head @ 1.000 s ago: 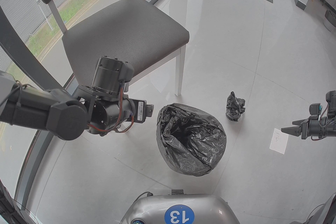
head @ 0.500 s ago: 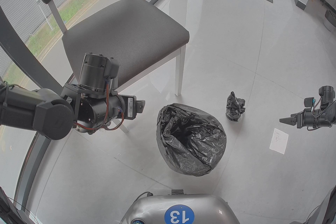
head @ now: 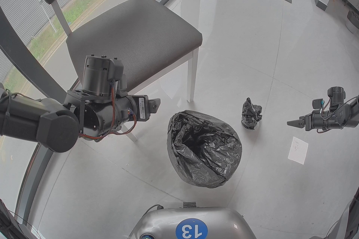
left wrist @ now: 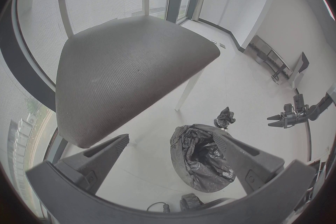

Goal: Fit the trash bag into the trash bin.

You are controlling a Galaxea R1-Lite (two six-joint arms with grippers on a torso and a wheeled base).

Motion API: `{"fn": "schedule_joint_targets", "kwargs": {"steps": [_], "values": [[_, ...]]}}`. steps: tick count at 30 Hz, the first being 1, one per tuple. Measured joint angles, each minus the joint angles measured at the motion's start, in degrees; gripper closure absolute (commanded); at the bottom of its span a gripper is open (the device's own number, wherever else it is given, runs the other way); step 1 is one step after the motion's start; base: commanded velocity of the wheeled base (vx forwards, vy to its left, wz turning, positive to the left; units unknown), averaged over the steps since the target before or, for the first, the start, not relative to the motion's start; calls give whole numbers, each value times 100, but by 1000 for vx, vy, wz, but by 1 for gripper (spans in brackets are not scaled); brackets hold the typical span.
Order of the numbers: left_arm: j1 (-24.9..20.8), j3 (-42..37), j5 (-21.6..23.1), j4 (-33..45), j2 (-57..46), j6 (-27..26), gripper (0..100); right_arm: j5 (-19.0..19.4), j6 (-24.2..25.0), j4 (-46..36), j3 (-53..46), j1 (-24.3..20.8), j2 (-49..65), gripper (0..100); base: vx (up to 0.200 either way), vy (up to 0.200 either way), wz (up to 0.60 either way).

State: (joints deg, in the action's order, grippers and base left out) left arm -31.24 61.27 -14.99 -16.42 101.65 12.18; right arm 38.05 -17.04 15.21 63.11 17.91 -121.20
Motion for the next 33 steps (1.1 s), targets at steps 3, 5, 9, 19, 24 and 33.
{"fn": "schedule_joint_targets", "kwargs": {"steps": [3, 5, 9, 19, 24, 33], "values": [[-54, -48, 16, 22, -7, 13, 0, -6, 10, 13, 45, -22, -68, 0, 0, 0, 0], [-80, -83, 17, 37, -16, 11, 0, -9, 7, 33, 149, -35, -151, 0, 0, 0, 0], [-100, -121, 13, 35, -21, 11, 0, -11, -2, 106, 502, -39, -378, 0, 0, 0, 0], [-89, -94, 13, 2, 9, 18, 0, -6, 174, 176, 1851, -254, -1193, 0, 0, 0, 0], [-78, -63, 9, -11, 56, 22, 0, -9, 380, 172, 2738, -477, -1615, 0, 0, 0, 0], [-76, -28, 2, -169, 240, 22, 0, 5, 667, 167, 4279, -992, -2538, 0, 0, 0, 0]]}}
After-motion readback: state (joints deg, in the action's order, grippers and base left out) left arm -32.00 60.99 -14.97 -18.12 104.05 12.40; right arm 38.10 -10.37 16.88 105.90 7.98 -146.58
